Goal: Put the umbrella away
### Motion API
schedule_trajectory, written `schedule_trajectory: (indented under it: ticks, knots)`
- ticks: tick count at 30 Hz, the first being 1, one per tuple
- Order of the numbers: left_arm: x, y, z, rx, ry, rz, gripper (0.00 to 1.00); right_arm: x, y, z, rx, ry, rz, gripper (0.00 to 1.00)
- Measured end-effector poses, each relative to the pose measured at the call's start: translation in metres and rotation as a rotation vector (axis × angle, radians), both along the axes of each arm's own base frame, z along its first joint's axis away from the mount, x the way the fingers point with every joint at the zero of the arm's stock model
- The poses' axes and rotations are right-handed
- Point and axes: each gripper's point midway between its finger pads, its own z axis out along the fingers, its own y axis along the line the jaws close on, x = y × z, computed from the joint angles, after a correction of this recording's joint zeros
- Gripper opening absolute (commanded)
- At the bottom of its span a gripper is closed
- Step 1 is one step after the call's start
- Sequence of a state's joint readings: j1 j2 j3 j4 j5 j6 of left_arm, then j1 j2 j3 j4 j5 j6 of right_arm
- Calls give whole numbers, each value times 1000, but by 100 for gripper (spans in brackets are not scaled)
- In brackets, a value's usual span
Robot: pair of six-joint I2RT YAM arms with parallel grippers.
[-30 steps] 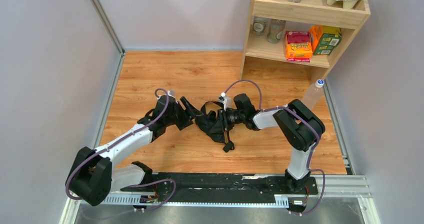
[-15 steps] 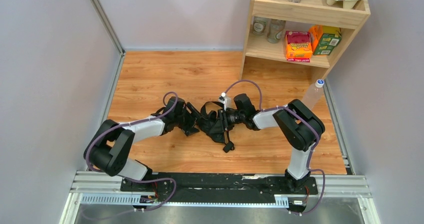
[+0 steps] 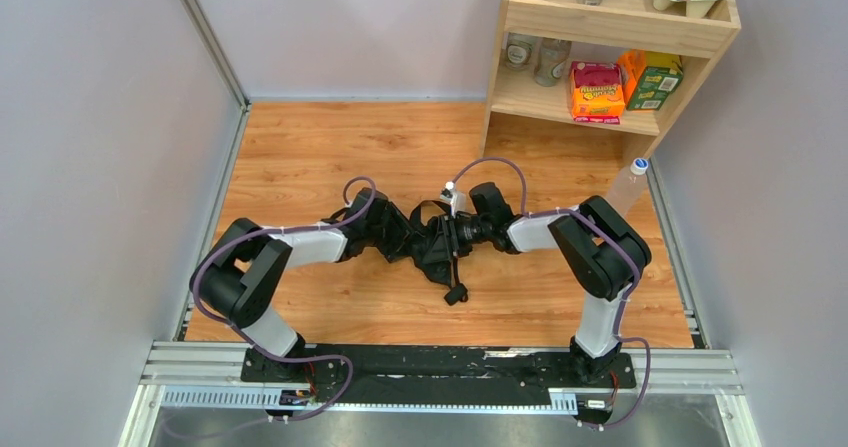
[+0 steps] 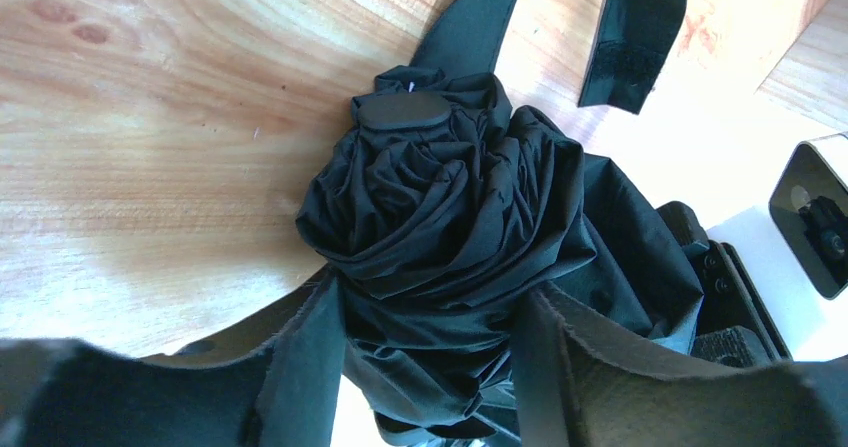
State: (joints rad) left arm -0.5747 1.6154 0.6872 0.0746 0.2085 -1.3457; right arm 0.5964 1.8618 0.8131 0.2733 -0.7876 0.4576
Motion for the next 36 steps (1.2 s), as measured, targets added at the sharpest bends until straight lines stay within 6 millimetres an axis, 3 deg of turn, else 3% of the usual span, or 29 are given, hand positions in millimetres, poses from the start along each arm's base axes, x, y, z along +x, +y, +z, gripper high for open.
schedule_trajectory:
  ticks: [3, 5, 6, 7, 11, 18, 25, 36]
  knots:
    - [1, 0, -6, 12, -14, 3, 52, 0, 0, 0, -9, 12, -1, 0]
    - [1, -1, -8, 12, -24, -1, 63, 1, 0, 0, -14, 18, -2, 0]
    - [1, -1, -8, 7, -34, -5, 78, 1, -1, 0, -15, 19, -3, 0]
    - [1, -1, -7, -3, -50, -7, 79, 1, -1, 0, -16, 20, -4, 0]
    - [-5, 3, 4, -82, -173, 18, 79, -1, 0, 1, -14, 21, 5, 0]
    - [-17, 12, 9, -61, -175, 31, 80, -14, 8, 1, -14, 17, 47, 0]
    - [-11, 24, 10, 31, -143, 88, 80, -19, 12, 1, -30, 7, 76, 0]
    - [-2, 20, 3, 69, -52, 117, 81, -16, 11, 1, -68, -23, 81, 0]
